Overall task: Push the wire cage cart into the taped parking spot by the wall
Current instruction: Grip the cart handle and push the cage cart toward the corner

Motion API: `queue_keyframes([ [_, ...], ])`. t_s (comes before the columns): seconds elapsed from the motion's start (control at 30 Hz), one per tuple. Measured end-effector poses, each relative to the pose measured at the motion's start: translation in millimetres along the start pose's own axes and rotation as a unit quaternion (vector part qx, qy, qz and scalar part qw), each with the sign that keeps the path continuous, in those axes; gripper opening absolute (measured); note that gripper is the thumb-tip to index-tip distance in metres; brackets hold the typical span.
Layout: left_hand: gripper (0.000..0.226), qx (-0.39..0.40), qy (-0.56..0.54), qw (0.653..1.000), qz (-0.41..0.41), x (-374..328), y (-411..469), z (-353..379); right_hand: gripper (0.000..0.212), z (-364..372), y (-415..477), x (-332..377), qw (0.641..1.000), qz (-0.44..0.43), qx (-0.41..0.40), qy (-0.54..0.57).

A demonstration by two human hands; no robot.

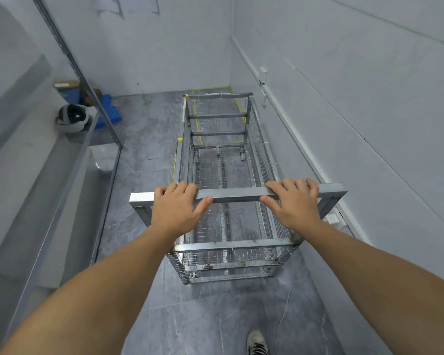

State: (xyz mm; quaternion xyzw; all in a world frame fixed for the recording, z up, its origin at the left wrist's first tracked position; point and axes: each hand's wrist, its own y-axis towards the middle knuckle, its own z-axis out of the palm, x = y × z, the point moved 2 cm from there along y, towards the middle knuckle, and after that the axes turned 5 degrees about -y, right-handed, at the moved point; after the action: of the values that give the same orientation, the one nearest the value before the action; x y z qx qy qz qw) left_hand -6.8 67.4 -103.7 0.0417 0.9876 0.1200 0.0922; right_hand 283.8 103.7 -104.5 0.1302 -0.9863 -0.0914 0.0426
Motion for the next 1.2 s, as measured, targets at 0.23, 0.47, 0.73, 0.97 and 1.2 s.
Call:
queue_keyframes([
  [0.23,0.057,0.004,-0.003,1.000,-0.009,4.7,31.1,4.9,0.056,8.1,33.2,-8.7,1.000,-0.009,0.007,0.008],
  [0.47,0.066,0.016,-0.011,1.000,-0.023,14.3,65.4,11.3,0.050,13.6,69.4,-11.9,0.999,-0.020,0.019,0.016],
  [0.73,0.059,0.034,-0.011,0.999,-0.025,27.1,114.1,20.1,0.047,19.8,118.1,-17.7,0.999,-0.019,0.036,0.010],
  [0.97,0.060,0.035,-0.012,0.999,-0.015,54.9,169.5,29.5,0.053,31.2,175.2,-11.6,0.999,-0.008,0.035,-0.005],
  [1.2,0.055,0.042,-0.028,0.999,-0.011,95.7,233.3,40.0,0.055,48.5,243.0,4.9,1.000,0.010,0.021,-0.003],
])
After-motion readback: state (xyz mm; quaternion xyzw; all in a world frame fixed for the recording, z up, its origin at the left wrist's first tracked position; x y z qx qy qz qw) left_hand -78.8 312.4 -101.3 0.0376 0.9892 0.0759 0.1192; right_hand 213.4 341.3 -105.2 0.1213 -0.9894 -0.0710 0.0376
